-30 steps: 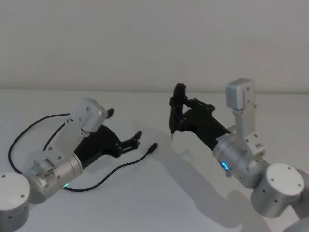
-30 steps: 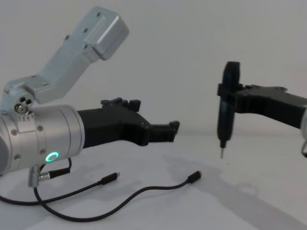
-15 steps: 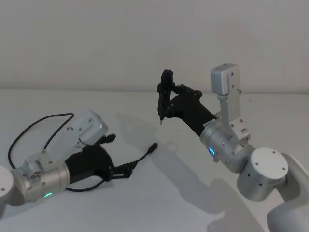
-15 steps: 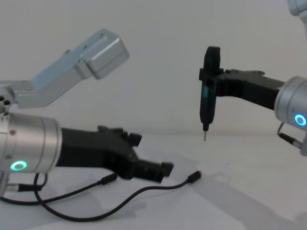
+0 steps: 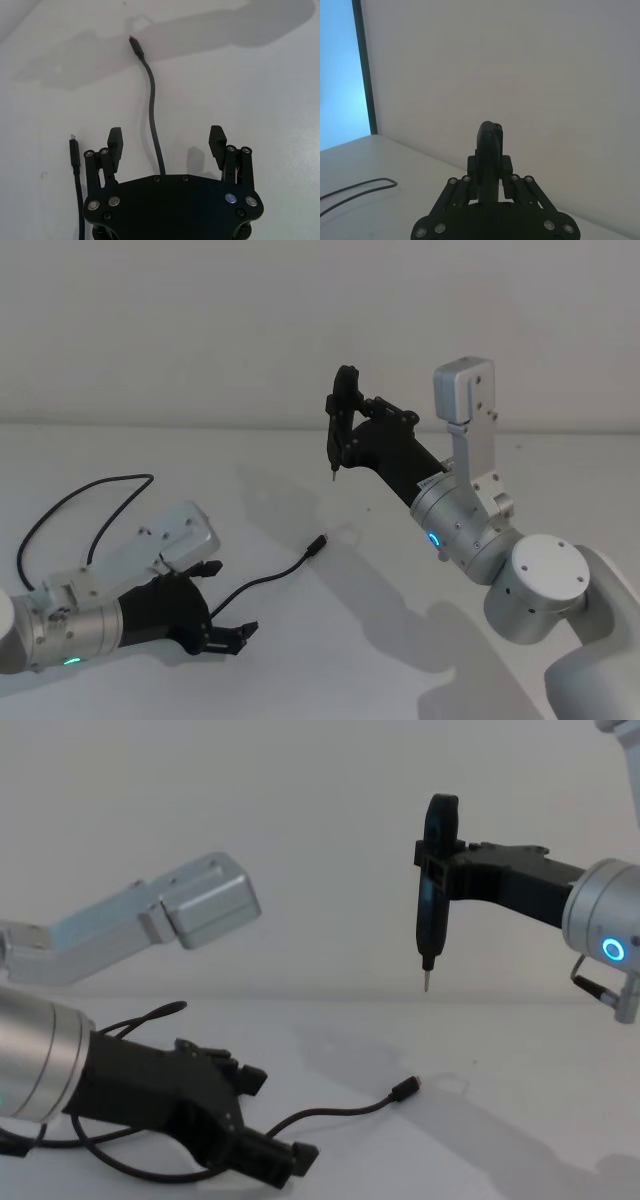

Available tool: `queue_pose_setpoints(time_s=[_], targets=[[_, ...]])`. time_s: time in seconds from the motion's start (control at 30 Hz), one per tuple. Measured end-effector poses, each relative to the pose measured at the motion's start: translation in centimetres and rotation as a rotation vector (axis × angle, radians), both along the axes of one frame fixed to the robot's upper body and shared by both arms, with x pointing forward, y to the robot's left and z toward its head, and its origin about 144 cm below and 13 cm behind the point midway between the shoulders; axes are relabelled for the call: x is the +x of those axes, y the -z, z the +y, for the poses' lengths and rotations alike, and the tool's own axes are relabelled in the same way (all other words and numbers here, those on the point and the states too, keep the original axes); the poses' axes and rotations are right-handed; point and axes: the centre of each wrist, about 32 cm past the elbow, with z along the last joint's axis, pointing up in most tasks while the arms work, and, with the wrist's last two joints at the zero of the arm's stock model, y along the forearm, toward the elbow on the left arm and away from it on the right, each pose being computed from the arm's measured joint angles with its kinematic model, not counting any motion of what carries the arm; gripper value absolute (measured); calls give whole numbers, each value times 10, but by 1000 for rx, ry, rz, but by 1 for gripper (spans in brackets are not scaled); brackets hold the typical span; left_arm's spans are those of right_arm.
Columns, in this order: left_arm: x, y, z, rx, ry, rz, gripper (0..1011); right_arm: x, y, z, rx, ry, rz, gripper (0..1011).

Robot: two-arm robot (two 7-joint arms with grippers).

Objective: Pick up the data cable with the one hand.

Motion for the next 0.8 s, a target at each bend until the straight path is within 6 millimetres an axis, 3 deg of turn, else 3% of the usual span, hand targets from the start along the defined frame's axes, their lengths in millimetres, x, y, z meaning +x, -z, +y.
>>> queue_pose_setpoints(time_s=[0.37, 0.8], targets=[[11, 8, -7, -4, 5, 7, 1001, 0, 0, -1, 6, 4, 0, 275], [27, 20, -24, -139, -1, 63, 1001, -2, 4, -3, 15, 5, 13, 275]])
